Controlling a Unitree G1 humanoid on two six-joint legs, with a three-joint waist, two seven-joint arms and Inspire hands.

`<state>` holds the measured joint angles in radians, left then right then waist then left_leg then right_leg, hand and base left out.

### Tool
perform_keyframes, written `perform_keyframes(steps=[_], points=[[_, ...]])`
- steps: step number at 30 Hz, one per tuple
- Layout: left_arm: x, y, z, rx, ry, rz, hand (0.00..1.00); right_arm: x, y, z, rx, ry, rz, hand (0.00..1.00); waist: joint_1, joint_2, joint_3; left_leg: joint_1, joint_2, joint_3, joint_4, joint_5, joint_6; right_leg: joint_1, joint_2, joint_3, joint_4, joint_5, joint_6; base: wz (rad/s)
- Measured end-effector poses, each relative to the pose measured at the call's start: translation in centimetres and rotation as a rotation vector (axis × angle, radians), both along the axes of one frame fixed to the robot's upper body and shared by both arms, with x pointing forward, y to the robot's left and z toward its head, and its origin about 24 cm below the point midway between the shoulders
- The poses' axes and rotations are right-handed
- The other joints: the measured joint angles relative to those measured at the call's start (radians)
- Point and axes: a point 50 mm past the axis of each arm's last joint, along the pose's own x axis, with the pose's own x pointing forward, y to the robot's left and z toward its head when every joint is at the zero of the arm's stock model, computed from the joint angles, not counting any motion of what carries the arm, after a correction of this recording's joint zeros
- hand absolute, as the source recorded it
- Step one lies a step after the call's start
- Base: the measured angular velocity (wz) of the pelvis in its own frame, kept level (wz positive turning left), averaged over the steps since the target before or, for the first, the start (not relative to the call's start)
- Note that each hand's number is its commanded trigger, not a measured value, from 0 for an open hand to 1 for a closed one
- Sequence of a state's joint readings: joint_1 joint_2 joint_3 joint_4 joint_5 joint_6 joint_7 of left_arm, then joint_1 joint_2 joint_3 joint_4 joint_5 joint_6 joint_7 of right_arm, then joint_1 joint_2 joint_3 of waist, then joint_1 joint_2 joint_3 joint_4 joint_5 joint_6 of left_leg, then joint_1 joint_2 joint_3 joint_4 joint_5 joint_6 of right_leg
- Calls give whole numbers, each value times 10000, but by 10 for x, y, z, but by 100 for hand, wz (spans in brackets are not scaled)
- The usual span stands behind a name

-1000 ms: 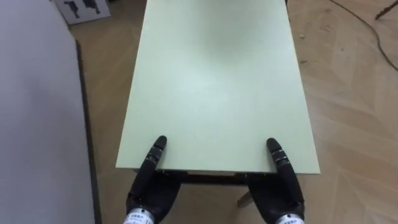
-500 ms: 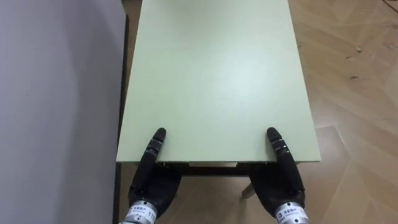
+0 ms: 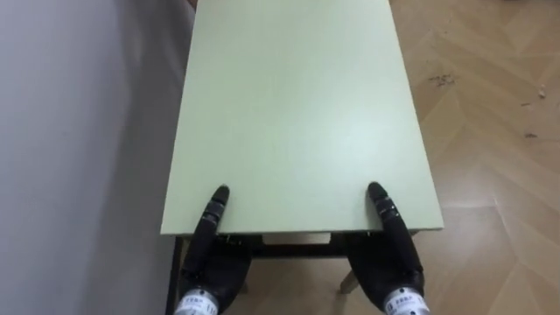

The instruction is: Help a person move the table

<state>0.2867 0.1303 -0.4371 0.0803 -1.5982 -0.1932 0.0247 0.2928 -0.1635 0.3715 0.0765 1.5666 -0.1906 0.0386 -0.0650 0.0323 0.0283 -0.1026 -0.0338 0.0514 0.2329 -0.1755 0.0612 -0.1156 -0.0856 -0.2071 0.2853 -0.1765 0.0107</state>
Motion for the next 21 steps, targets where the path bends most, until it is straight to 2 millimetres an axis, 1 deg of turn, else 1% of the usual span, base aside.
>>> perform_keyframes(steps=[1,2,3,7,9,11,12,13,14,15,16,17,18,19,20,21], points=[[0,0,0,22,54,-2,100,0,0,0,7,45,7,100,-59,-30,4,173,71,320,-200,1,-1,182,70,20,-144,0,0,18],[0,1,0,33,63,-12,100,0,1,0,17,55,25,100,-95,-46,15,244,92,352,-269,2,-1,267,112,65,-215,0,0,18],[-1,1,-1,50,82,-32,100,-1,0,-1,18,89,47,100,-121,-66,10,345,91,343,-355,2,-1,386,203,191,-361,0,0,6],[-1,3,-1,70,117,-46,100,-2,1,-2,75,157,108,100,-128,-67,10,566,42,344,-482,2,-1,573,218,423,-501,0,0,-6],[-2,4,-2,100,136,-110,100,-4,0,-2,67,212,82,100,-136,-68,9,693,43,310,-537,2,-1,651,221,438,-491,0,0,-2],[-3,5,-2,147,175,-157,100,-5,-1,-3,39,272,90,100,-100,-65,10,833,65,187,-586,3,1,615,238,420,-295,-4,8,-15],[-4,6,-4,199,254,-176,100,-7,-1,-5,36,376,105,100,-51,4,47,1049,177,-430,-663,4,2,287,371,492,211,-180,99,-39],[-6,7,-7,297,385,-186,100,-7,2,-8,94,516,202,100,24,21,52,1166,287,-1326,-683,3,-2,57,772,1028,-347,-189,-95,-50],[-7,9,-8,343,396,-110,100,-6,4,-9,104,521,298,100,100,25,54,1161,319,-1492,-678,-15,-31,-72,878,1236,-1026,110,-292,-49],[-8,13,-9,374,395,11,100,-5,4,-8,46,472,364,100,190,94,78,1213,318,-1450,-675,-173,-276,-244,897,1148,-1572,1429,-496,-4],[-9,9,-12,263,545,-3,100,-6,3,-10,9,570,311,100,60,197,54,1226,442,-996,-642,-283,-679,-94,894,1003,-1408,1437,-499,18],[-10,9,-14,308,590,-71,100,-7,2,-12,-7,652,311,100,6,163,66,1236,521,-500,-672,-330,-853,37,873,1100,-1410,1434,-498,64],[-10,10,-14,433,566,-183,100,-9,3,-14,130,761,251,100,-241,90,74,1042,769,173,-931,-211,-911,150,848,1403,-1390,1409,-458,81],[-6,9,-12,619,411,-322,100,-12,2,-15,348,784,98,100,-418,-2,71,697,964,549,-1099,111,-565,139,826,1640,-1286,1237,-222,81],[-6,10,-13,706,406,-366,100,-15,2,-17,426,854,37,100,-386,-78,34,700,913,680,-999,154,-555,115,781,1723,-1237,1146,-121,43],[-7,10,-14,857,432,-474,100,-19,3,-19,484,942,-34,100,-279,-126,28,765,860,794,-967,153,-547,110,763,1714,-1140,1085,-38,-13]])
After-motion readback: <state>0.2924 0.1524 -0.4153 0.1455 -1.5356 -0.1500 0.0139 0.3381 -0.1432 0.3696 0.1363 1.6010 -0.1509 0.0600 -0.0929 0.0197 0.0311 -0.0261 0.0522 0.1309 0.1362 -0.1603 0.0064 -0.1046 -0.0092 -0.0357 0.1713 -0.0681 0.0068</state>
